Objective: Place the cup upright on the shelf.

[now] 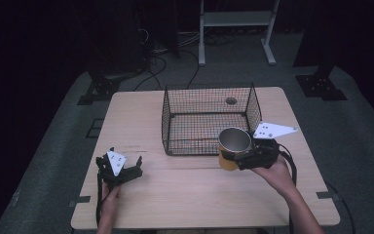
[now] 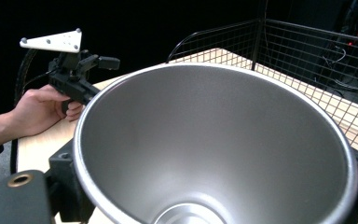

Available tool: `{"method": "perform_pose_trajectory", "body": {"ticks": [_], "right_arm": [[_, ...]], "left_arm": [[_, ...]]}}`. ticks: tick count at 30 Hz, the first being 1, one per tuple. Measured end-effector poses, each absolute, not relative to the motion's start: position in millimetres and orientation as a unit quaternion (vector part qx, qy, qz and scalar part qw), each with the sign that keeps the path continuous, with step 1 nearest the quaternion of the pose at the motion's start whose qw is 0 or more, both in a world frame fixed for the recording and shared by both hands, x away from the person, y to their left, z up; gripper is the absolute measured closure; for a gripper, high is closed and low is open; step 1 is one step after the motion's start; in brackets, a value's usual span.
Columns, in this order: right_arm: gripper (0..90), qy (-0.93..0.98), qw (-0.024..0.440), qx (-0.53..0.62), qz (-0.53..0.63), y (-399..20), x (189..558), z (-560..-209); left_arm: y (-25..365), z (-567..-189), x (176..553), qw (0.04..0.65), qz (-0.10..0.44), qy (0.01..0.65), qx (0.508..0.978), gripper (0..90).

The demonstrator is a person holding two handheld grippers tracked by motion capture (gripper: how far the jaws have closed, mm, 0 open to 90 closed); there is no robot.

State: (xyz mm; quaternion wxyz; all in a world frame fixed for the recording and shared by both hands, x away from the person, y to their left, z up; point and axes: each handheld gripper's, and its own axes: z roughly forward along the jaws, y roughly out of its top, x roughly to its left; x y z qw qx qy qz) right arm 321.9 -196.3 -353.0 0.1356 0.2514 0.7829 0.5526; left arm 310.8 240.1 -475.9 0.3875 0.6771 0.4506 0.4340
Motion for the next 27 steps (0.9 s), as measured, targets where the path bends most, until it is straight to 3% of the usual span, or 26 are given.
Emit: {"method": "perform_pose_trajectory", "body": {"ticks": [27], "right_arm": [[11.6, 0.785, 0.147, 0.271, 0.537, -188.0, 372.3, -320.9]], "left_arm": [[240.3, -475.8, 310.8, 0.389, 0.433, 0.452, 0.676, 0.0]]}}
